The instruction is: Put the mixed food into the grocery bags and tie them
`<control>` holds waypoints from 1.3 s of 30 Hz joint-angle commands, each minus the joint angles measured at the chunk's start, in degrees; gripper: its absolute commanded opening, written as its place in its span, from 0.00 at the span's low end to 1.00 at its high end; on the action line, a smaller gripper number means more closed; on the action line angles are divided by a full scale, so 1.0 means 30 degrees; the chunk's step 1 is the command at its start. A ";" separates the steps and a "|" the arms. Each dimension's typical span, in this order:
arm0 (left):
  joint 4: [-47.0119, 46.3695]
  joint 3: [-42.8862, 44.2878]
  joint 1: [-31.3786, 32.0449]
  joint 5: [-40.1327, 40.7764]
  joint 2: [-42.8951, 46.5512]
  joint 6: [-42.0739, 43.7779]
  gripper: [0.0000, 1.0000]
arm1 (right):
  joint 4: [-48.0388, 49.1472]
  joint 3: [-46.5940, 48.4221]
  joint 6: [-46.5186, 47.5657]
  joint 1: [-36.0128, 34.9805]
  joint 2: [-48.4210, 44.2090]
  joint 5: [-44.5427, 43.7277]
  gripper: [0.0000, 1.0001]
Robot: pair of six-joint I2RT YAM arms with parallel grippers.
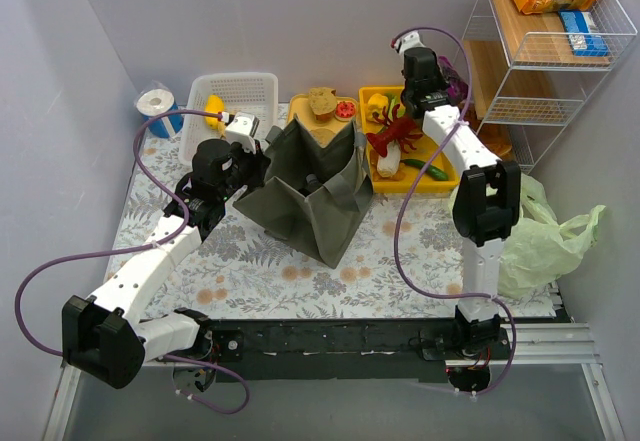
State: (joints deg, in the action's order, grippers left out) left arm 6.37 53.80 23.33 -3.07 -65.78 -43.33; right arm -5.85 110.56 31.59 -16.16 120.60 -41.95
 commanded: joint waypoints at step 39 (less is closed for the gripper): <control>-0.0425 -0.0150 0.0074 -0.0354 0.0481 -0.0146 0.00 | -0.7734 -0.5630 -1.3318 -0.6800 -1.4154 1.8031 0.01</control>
State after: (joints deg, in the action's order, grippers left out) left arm 6.15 53.71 23.38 -4.05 -65.67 -43.72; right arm -24.38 87.29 -9.30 -36.49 80.93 18.20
